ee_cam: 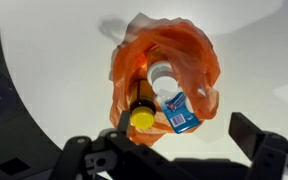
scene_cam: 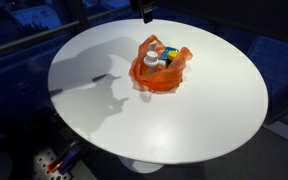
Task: Pick up the white rectangular object from the orange plastic and put it on the table
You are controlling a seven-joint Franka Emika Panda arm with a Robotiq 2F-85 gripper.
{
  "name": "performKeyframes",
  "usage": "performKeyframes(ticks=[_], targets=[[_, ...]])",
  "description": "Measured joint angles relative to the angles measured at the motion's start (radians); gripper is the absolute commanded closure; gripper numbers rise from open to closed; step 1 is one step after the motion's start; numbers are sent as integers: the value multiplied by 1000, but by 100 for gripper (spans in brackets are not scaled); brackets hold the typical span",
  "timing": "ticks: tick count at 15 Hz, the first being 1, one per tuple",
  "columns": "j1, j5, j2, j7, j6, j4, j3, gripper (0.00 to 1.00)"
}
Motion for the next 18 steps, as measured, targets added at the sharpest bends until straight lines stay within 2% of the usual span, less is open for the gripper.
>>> performKeyframes(ticks=[7,18], targets=[[-12,-86,166,132,7,102,-63,0],[46,-95,269,162,7,131,-102,0]])
